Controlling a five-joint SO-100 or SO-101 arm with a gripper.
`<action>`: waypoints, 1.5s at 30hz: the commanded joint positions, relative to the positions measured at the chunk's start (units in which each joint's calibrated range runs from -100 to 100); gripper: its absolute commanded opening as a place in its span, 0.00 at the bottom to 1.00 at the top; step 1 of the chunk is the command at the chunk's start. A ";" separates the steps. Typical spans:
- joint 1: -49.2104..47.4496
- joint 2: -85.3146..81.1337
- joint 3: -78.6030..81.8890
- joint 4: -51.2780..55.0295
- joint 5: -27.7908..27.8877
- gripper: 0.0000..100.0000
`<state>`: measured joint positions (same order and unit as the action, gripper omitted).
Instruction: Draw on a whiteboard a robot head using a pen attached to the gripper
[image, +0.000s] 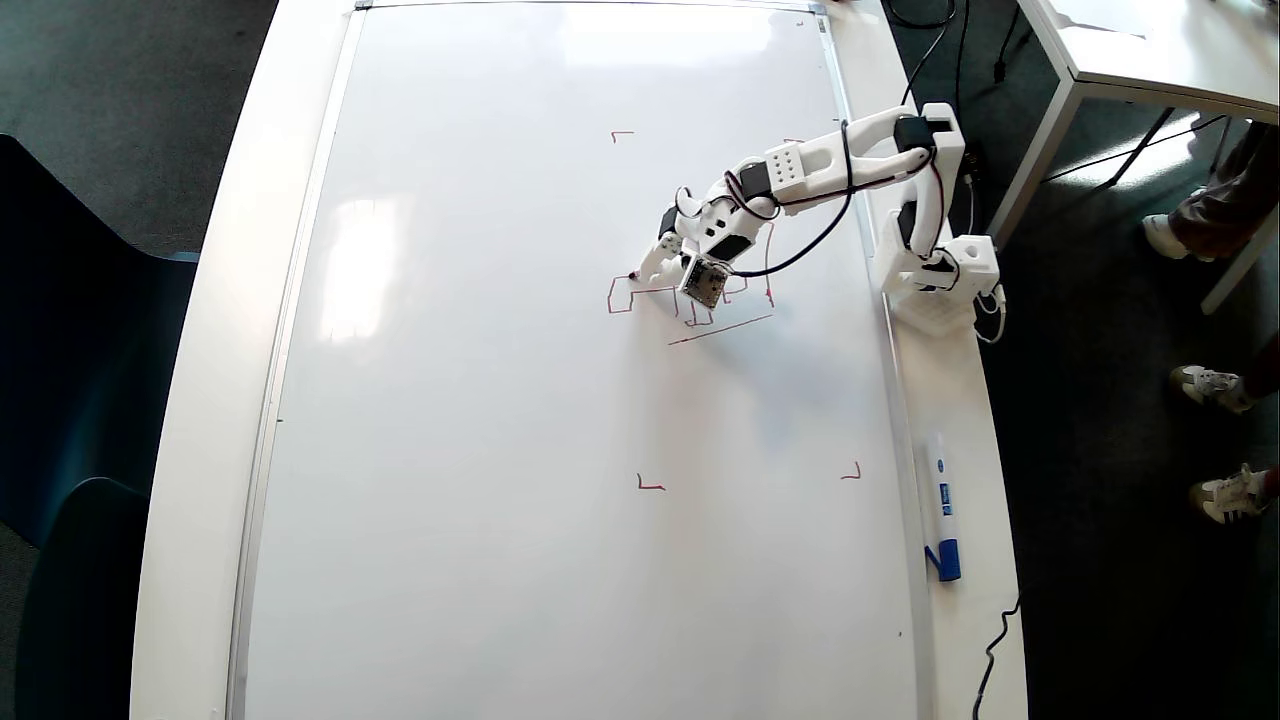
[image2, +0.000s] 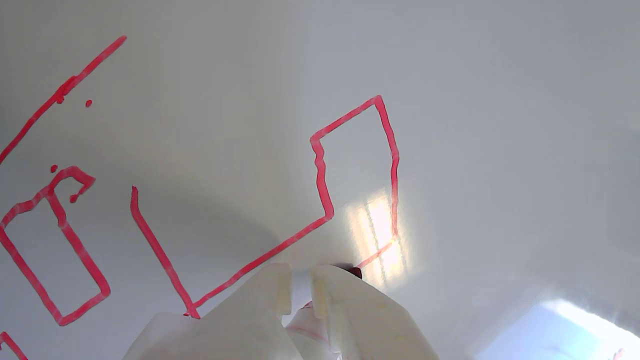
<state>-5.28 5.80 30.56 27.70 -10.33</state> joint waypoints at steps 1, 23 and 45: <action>-1.68 -2.32 -0.47 -0.07 -0.07 0.01; -4.63 -0.39 -3.73 -0.16 0.14 0.01; -0.95 -36.12 24.86 -22.14 5.93 0.01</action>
<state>-7.32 -21.30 46.09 19.34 -8.06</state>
